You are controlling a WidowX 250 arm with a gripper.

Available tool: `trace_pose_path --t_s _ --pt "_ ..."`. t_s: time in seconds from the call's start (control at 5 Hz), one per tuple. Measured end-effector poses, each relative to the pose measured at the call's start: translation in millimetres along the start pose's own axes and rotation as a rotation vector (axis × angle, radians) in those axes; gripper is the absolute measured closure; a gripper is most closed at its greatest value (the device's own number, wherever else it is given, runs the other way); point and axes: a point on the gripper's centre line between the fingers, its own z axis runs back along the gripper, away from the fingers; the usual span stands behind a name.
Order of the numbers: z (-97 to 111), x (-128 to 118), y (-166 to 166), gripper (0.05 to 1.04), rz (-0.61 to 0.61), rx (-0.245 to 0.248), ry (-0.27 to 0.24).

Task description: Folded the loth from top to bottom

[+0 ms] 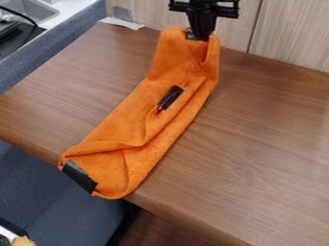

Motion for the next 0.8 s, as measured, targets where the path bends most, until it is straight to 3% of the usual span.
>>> trace_pose_path --t_s 0.4,0.8 --pt "6 -63 2 1.027 -0.039 0.026 0.017" --pt "-7 -106 28 1.028 -0.036 0.113 0.057"
